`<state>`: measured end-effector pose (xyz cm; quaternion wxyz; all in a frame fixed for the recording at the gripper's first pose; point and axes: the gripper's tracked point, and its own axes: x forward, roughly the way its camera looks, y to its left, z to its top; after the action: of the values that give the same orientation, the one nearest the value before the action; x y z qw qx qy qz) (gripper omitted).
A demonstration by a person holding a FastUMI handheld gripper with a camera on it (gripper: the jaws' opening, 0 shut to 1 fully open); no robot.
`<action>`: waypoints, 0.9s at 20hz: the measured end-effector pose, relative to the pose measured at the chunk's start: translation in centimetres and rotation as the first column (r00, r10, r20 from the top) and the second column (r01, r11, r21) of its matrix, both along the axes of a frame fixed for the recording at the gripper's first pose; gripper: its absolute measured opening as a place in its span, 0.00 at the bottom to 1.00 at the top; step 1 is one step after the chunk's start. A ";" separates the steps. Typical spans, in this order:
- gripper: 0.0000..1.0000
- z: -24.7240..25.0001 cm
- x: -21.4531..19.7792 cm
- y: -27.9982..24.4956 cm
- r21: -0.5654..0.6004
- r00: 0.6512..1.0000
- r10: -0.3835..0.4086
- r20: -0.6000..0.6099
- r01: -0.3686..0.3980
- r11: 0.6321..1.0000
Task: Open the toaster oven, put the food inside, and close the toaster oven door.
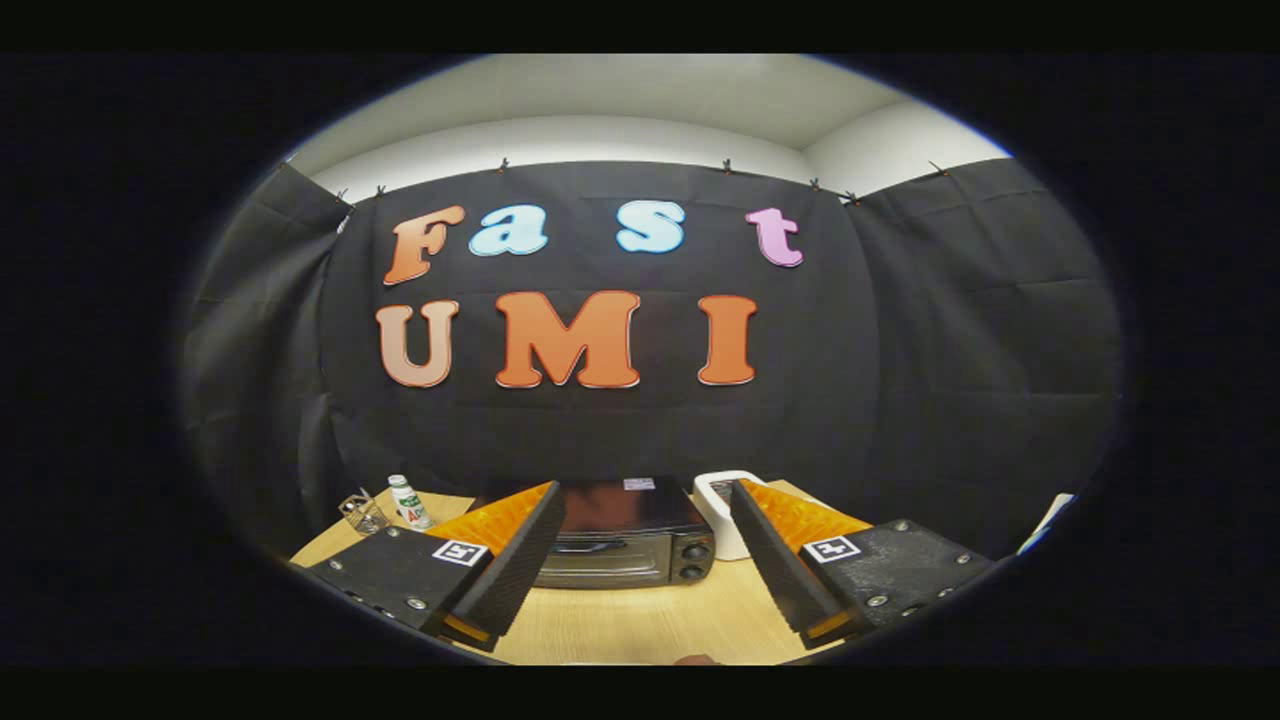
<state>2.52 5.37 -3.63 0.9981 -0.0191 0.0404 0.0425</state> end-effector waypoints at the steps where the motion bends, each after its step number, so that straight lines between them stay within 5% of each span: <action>1: 0.99 -0.5 0.6 0.6 -0.010 1.000 0.009 -0.010 -0.009 1.000; 8: 0.99 -5.0 5.7 5.6 -0.018 0.990 0.099 -0.101 -0.101 0.995; 18: 0.99 -15.0 12.1 8.7 -0.099 0.942 0.093 -0.324 -0.132 0.986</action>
<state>14.57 14.12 -18.61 0.9715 -0.0739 0.2020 0.0995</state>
